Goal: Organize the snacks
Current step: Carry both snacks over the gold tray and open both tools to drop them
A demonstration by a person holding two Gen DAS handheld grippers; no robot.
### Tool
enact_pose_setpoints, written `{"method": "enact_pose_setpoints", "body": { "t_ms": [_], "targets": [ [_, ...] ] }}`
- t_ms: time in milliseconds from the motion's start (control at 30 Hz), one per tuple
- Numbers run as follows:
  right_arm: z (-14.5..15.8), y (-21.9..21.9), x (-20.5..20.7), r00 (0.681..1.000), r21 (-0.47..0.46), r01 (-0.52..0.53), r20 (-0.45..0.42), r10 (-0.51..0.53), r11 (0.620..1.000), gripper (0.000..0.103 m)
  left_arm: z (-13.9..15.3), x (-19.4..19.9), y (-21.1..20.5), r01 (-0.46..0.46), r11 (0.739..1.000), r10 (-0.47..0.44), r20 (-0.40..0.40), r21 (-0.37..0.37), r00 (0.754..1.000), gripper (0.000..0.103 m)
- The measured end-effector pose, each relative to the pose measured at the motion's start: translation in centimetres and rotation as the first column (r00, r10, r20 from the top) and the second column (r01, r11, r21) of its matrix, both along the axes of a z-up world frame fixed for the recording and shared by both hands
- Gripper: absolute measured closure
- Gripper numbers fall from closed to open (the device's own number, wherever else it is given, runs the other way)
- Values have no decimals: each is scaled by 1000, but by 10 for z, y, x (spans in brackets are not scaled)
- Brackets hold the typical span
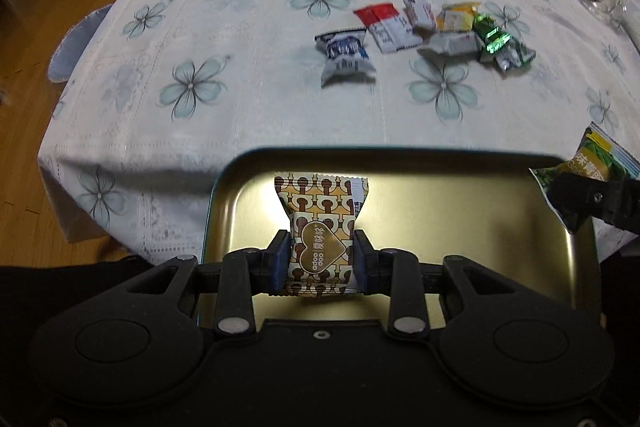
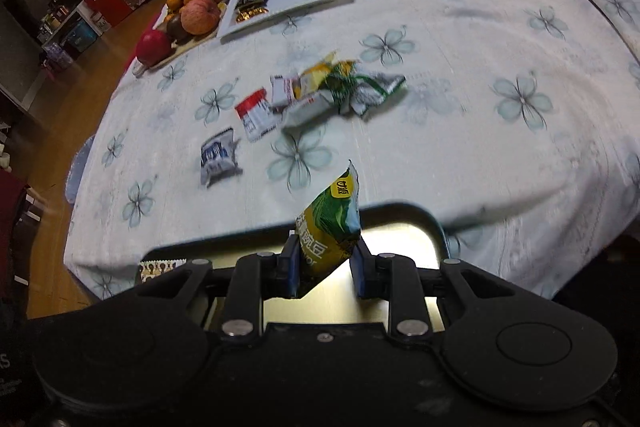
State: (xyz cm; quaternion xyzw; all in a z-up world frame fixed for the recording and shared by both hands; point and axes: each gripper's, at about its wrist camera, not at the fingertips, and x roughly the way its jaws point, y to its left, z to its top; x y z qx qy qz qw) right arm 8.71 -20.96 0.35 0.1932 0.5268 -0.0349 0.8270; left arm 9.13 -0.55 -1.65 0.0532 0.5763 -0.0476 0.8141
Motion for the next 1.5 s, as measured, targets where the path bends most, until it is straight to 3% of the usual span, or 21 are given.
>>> {"method": "enact_pose_setpoints", "body": {
  "t_ms": [200,367,500,1000,1133,1267,1500],
  "targets": [
    [-19,15,-49,999,-30,2,-48,-3,1000,76,-23,-30,5,10,1000,-10,-87,0,996,62],
    [-25,27,-62,998,-55,-32,-49,29,998,76,-27,-37,0,38,999,-35,-69,35,997,62],
    [-25,34,-60,997,-61,-67,-41,65,996,76,-30,-35,2,43,999,-43,-93,-3,995,62],
    [-31,30,-51,996,-41,-68,-65,66,997,75,-33,-31,6,22,1000,-23,-115,-11,993,60],
    [-28,31,-53,995,-38,-81,-54,79,996,62,-30,-31,6,26,1000,-28,-103,-15,994,57],
    [-28,33,-54,994,-35,-94,-57,92,995,62,-31,-31,5,24,1000,-24,-111,-8,994,57],
    [-33,28,-50,988,-12,-87,-125,85,996,62,-35,-23,12,-20,1000,16,-229,-15,973,57]
  ]
}}
